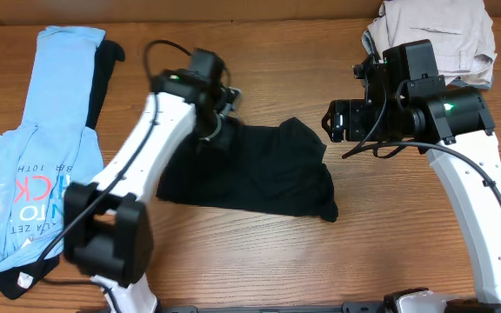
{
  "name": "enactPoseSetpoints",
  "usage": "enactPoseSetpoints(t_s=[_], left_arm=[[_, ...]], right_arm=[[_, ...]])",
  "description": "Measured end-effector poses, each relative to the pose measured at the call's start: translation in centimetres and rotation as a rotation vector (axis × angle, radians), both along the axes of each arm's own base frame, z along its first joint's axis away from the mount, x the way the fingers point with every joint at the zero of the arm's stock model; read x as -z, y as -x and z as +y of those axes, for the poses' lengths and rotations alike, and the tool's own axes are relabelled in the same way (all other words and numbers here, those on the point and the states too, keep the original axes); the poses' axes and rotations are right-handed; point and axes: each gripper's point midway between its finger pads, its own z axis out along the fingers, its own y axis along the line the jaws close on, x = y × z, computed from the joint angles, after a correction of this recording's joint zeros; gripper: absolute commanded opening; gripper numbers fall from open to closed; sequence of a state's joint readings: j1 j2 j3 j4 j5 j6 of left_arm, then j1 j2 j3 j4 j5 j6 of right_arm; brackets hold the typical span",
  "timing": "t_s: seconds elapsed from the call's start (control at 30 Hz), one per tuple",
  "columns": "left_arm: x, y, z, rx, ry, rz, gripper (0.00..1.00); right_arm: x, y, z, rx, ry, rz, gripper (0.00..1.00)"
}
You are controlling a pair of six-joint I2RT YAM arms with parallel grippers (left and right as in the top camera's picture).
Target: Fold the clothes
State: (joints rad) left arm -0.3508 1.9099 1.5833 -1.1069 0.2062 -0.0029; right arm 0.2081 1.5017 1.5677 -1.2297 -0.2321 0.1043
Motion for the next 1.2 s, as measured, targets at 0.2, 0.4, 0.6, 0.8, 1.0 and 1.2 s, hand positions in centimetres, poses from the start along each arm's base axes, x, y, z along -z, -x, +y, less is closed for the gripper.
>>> enactPoseSetpoints(t_s=[0.2, 0.4, 0.6, 0.8, 1.0, 1.2], left_arm=[[3.0, 1.3, -1.7, 0.046, -0.027, 0.080, 1.00], [1.1, 1.3, 0.5, -0.008, -0.043, 0.129, 1.00], [-3.8, -2.2, 3.8, -0.101, -0.053, 0.029, 1.00], [-5.0, -3.9, 8.2, -0.195, -0.120, -0.024, 1.00], [-5.0, -4.4, 11.4, -0.268, -0.142, -0.024, 1.00], [-5.0, -4.7, 13.0, -0.298, -0.153, -0.026, 1.00]], right_arm=[[0.3, -0.3, -0.9, 0.026, 0.002, 0.011, 0.88], [3.0, -0.5, -1.2, 0.049, 0.017, 0.118, 0.91], [8.5, -0.6, -1.2, 0.061, 0.053, 0.317, 0.93], [14.0, -1.0, -0.7, 0.049, 0.051, 0.452, 0.92], [17.2, -0.4, 0.1, 0.021, 0.006, 0.456, 0.90], [21.2, 0.7, 0.4, 0.012, -0.025, 0.439, 0.75]])
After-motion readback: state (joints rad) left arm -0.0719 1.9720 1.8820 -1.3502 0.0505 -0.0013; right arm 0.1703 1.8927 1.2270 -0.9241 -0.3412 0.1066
